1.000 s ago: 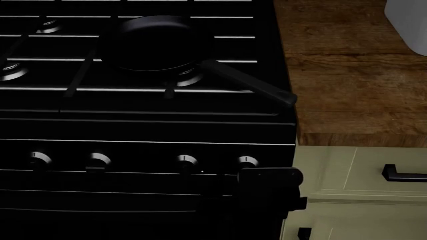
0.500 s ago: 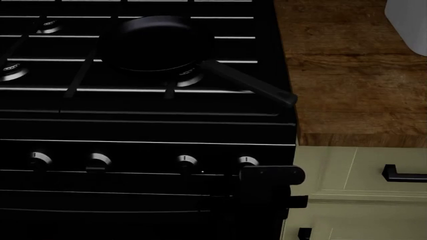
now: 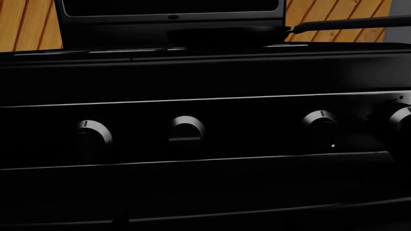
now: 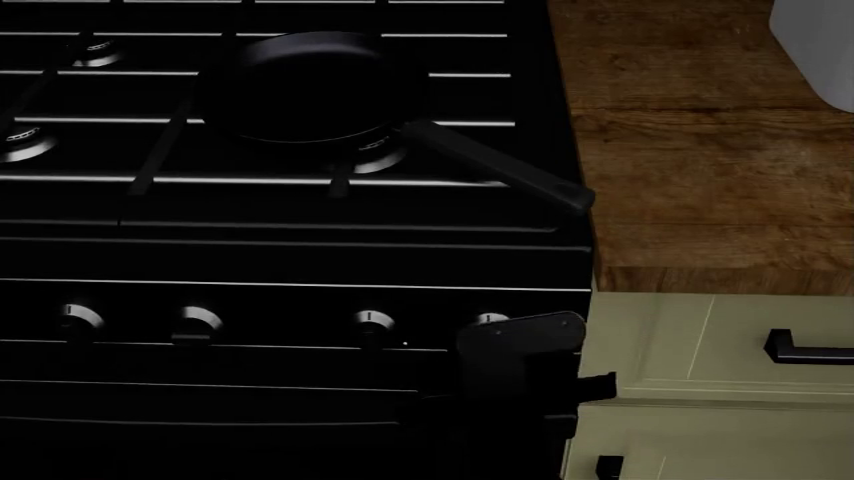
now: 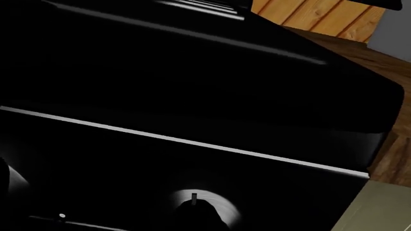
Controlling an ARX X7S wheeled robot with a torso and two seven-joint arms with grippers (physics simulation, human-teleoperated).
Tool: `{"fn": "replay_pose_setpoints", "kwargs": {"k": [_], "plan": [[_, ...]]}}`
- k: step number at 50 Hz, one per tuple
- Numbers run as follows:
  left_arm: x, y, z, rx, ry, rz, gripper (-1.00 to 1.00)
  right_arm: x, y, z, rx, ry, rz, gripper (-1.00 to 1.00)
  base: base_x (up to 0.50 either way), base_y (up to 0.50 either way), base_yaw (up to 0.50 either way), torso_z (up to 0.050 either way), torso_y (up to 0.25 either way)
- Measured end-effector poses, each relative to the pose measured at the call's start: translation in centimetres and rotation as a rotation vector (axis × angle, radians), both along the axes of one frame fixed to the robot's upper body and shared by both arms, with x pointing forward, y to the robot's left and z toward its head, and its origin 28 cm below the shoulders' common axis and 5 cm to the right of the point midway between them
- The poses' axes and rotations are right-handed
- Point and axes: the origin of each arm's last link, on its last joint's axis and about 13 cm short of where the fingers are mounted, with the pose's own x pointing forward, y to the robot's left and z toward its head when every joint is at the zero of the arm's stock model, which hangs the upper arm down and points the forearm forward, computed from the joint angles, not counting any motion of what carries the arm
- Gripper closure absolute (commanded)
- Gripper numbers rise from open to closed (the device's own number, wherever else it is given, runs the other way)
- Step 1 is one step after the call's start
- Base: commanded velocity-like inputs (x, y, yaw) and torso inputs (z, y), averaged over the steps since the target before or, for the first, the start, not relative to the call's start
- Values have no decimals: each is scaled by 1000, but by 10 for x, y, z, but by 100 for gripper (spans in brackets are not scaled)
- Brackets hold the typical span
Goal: Turn on the front right burner of the stove.
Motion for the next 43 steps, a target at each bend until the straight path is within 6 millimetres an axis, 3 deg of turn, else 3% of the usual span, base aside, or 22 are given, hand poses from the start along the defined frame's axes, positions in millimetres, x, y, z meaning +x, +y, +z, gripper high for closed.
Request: {"fn": "replay_pose_setpoints", "kwargs": {"k": [43], "plan": [[1, 1, 1, -3, 2, 2, -100, 0, -4, 15, -483, 31, 36, 100, -5, -1, -2, 0, 0]]}}
